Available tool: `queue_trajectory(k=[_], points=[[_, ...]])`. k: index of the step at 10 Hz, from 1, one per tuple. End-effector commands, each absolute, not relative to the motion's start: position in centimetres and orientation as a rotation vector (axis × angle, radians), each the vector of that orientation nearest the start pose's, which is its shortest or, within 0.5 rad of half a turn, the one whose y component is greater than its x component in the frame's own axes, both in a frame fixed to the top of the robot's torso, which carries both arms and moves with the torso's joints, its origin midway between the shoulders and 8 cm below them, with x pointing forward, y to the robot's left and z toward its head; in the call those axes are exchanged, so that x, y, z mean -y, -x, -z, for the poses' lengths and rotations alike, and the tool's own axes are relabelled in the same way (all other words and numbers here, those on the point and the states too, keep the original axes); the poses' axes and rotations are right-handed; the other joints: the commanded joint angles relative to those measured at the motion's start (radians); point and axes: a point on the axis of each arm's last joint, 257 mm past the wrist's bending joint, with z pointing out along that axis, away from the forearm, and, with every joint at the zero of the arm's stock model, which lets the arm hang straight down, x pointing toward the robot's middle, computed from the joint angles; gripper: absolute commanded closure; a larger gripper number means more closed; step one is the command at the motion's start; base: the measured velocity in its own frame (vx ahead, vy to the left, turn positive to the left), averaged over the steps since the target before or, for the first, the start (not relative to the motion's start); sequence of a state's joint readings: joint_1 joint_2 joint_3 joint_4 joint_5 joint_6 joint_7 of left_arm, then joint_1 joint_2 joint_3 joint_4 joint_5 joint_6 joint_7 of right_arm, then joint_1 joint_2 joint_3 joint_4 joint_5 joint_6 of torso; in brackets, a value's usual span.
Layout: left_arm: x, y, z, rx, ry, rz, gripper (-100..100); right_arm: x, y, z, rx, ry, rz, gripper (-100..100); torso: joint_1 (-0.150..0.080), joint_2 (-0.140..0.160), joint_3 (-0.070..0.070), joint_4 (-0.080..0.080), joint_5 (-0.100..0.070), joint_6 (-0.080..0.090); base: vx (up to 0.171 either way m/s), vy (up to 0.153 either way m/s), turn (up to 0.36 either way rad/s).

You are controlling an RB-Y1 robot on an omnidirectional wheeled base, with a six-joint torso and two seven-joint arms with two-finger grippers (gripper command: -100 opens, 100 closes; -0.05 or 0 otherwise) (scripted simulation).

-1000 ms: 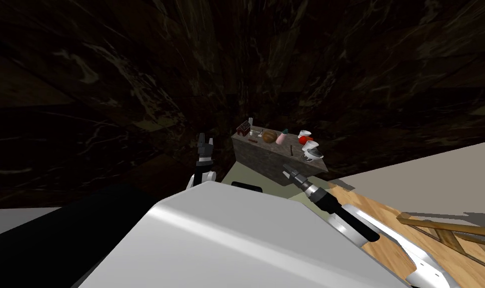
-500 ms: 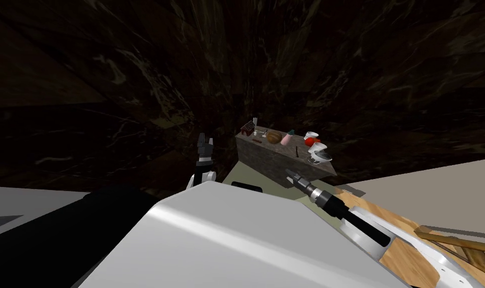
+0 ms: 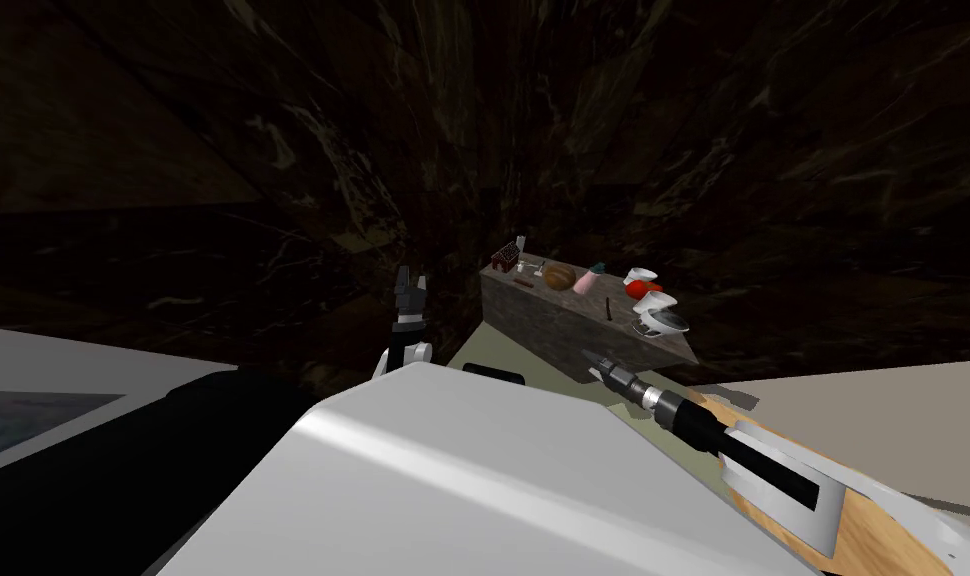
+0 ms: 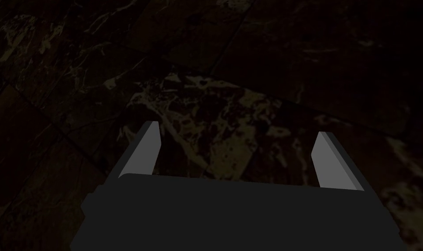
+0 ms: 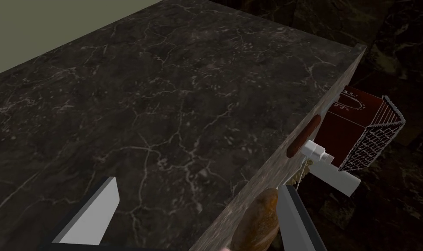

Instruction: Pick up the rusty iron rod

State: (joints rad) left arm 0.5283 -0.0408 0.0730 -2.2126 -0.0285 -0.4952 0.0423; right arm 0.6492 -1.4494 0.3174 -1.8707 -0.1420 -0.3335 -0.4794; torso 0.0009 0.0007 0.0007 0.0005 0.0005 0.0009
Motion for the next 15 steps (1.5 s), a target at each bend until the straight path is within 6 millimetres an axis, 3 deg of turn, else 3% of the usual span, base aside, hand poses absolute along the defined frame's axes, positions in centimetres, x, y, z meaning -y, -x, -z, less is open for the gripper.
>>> queue_trajectory(k=[1, 2, 3, 4, 5, 6, 9, 10, 11, 12, 15], points=[[-31.2, -34.8, 1.6, -0.643, 0.757, 1.215, 0, 39.1, -26.2, 32.2, -2.329, -0.853, -0.888, -100, 0.0, 0.0, 0.0, 0.0, 0.0, 0.0, 0.015, 0.048, 0.154], [-31.2, -34.8, 1.6, -0.643, 0.757, 1.215, 0, 39.4, -26.2, 32.1, -2.343, -0.838, -0.873, -100, 0.0, -0.001, -0.001, 0.0, 0.0, -0.001, 0.02, 0.039, 0.092], [-31.2, -34.8, 1.6, -0.643, 0.757, 1.215, 0, 41.6, -24.9, 33.1, -2.388, -0.87, -0.802, -100, 0.0, -0.001, -0.001, 0.0, 0.0, 0.0, 0.022, 0.05, 0.177], [-31.2, -34.8, 1.6, -0.643, 0.757, 1.215, 0, 41.9, -25.0, 32.9, -2.398, -0.859, -0.791, -100, 0.0, -0.002, -0.001, 0.0, 0.0, -0.001, 0.019, 0.034, 0.086], [-31.2, -34.8, 1.6, -0.643, 0.757, 1.215, 0, 44.1, -23.7, 33.7, -2.44, -0.889, -0.717, -100, -0.001, -0.001, -0.001, 0.0, 0.0, 0.0, 0.036, 0.027, 0.179], [-31.2, -34.8, 1.6, -0.643, 0.757, 1.215, 0, 44.3, -23.7, 33.6, -2.446, -0.88, -0.708, -100, -0.001, -0.002, -0.001, -0.001, 0.0, -0.001, 0.033, 0.016, 0.085], [-31.2, -34.8, 1.6, -0.643, 0.757, 1.215, 0, 50.8, -19.9, 34.6, -2.552, -0.949, -0.487, -100, -0.002, -0.004, -0.003, -0.001, -0.001, -0.001, 0.078, 0.011, 0.226], [-31.2, -34.8, 1.6, -0.643, 0.757, 1.215, 0, 51.3, -20.2, 34.3, -2.55, -0.94, -0.472, -100, -0.003, -0.008, -0.004, -0.002, -0.001, -0.001, 0.108, -0.015, 0.074], [-31.2, -34.8, 1.6, -0.643, 0.757, 1.215, 0, 53.5, -18.7, 34.5, -2.579, -0.966, -0.398, -100, -0.004, -0.007, -0.004, -0.002, -0.001, 0.0, 0.098, -0.027, 0.154], [-31.2, -34.8, 1.6, -0.643, 0.757, 1.215, 0, 53.5, -18.7, 34.5, -2.579, -0.966, -0.398, -100, -0.005, -0.007, -0.004, -0.002, -0.001, 0.0, 0.069, -0.03, 0.094], [-31.2, -34.8, 1.6, -0.643, 0.757, 1.215, 0, 59.0, -15.2, 34.1, -2.628, -1.027, -0.207, -100, -0.006, -0.01, -0.006, -0.002, -0.001, -0.001, 0.146, -0.063, 0.208]])
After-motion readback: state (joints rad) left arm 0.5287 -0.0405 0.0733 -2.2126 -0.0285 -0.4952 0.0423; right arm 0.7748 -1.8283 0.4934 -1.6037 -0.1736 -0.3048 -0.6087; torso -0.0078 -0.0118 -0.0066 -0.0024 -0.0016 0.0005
